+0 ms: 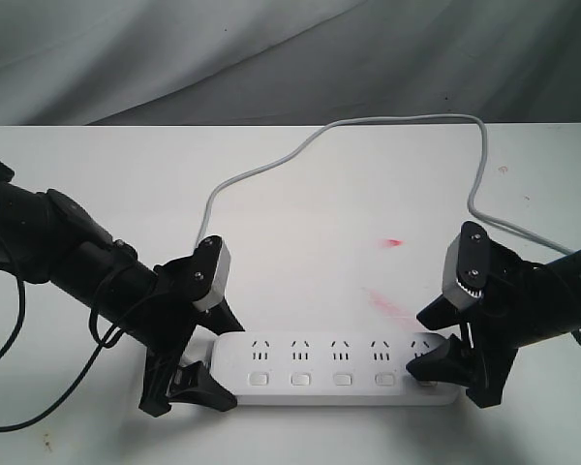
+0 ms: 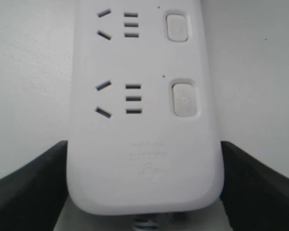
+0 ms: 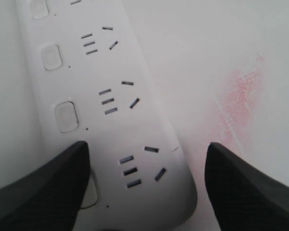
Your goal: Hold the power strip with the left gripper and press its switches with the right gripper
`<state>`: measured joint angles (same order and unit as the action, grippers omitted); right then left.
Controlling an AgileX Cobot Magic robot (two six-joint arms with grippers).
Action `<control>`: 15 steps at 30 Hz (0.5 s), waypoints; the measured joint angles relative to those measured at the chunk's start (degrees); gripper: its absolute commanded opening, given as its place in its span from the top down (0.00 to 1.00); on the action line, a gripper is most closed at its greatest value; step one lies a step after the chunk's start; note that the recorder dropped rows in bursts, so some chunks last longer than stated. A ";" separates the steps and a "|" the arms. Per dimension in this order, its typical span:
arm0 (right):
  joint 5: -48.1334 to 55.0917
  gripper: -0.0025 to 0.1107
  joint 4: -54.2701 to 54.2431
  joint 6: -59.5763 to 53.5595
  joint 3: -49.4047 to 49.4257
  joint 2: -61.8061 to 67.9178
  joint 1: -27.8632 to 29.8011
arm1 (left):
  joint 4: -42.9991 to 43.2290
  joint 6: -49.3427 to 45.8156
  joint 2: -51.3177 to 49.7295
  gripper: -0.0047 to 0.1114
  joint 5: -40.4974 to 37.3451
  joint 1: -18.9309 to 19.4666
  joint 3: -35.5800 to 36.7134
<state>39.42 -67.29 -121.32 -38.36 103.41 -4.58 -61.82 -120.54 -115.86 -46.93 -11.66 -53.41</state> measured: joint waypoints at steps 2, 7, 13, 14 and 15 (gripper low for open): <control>0.00 0.42 0.32 0.70 0.00 0.00 0.00 | 0.00 0.00 0.00 0.51 0.00 0.00 0.00; -0.92 0.42 1.05 3.69 0.00 -0.35 0.00 | 0.00 0.00 0.00 0.51 0.00 0.00 0.00; -1.29 0.42 2.53 7.33 -0.10 -0.35 0.00 | 0.00 0.00 0.00 0.51 0.00 0.00 0.00; -1.32 0.42 2.81 8.03 -0.10 -0.35 0.00 | 0.00 0.00 0.00 0.51 0.00 0.00 0.00; -1.43 0.42 3.32 8.99 -0.10 -0.35 0.00 | 0.00 0.00 0.00 0.51 0.00 0.00 0.00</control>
<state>37.98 -63.97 -112.33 -38.46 103.06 -4.58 -61.82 -120.54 -115.86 -46.93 -11.66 -53.41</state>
